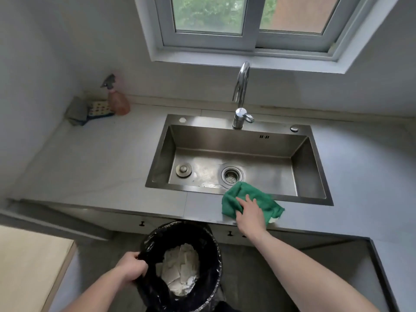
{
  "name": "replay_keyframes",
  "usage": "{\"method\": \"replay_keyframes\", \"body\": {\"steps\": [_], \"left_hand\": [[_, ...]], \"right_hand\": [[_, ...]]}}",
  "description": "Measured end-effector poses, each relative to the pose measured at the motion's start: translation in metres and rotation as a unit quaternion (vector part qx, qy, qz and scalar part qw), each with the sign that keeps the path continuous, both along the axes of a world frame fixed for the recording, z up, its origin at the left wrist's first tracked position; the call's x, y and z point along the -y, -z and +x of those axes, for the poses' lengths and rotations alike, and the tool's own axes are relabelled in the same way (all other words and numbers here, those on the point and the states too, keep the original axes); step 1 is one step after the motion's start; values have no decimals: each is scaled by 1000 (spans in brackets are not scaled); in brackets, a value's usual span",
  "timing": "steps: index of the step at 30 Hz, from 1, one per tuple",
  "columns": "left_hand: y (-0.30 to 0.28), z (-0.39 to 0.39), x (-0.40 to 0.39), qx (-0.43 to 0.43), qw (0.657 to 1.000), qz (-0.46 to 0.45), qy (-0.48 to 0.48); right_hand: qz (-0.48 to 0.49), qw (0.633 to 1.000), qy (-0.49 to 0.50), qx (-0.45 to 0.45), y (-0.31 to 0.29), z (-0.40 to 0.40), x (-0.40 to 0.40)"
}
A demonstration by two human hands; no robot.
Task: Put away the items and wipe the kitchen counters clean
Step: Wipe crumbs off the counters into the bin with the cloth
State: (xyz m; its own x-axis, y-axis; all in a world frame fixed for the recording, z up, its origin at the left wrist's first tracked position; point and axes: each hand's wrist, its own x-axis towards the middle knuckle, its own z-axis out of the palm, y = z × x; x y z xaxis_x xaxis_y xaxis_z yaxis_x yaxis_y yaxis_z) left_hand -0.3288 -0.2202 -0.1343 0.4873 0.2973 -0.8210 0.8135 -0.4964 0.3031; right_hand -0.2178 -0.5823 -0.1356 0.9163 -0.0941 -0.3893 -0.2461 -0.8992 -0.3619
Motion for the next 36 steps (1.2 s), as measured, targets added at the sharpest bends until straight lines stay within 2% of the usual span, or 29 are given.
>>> {"method": "replay_keyframes", "body": {"steps": [4, 8, 10, 13, 16, 19, 26, 28, 30, 33, 36], "left_hand": [[6, -3, -30, 3, 1000, 3, -14], [7, 3, -64, -2, 1000, 2, -4], [11, 8, -83, -6, 1000, 7, 4], [19, 17, -120, -24, 999, 5, 33], [30, 26, -155, -33, 999, -2, 42], [41, 28, -184, -44, 998, -5, 37], [53, 39, -211, -37, 998, -20, 38], [54, 41, -210, -35, 998, -22, 48], [49, 39, -203, -26, 998, -26, 57], [44, 33, -186, -18, 997, -25, 72], [50, 23, -159, -19, 996, -31, 84]], "right_hand": [[91, 994, -53, -4, -7, 7, -65], [176, 983, -30, 51, -22, 31, -131], [175, 982, -43, 48, -21, 44, -161], [126, 990, -64, -11, -6, 56, -220], [87, 992, -91, -5, 10, 51, -267], [93, 986, -137, -5, 16, 20, -291], [169, 964, -190, -72, -4, -75, -295], [184, 970, -148, -50, -12, -88, -283], [213, 975, -63, -10, -24, -93, -264], [256, 964, 48, 49, -46, -103, -227], [274, 951, 114, 85, -66, -130, -181]]}}
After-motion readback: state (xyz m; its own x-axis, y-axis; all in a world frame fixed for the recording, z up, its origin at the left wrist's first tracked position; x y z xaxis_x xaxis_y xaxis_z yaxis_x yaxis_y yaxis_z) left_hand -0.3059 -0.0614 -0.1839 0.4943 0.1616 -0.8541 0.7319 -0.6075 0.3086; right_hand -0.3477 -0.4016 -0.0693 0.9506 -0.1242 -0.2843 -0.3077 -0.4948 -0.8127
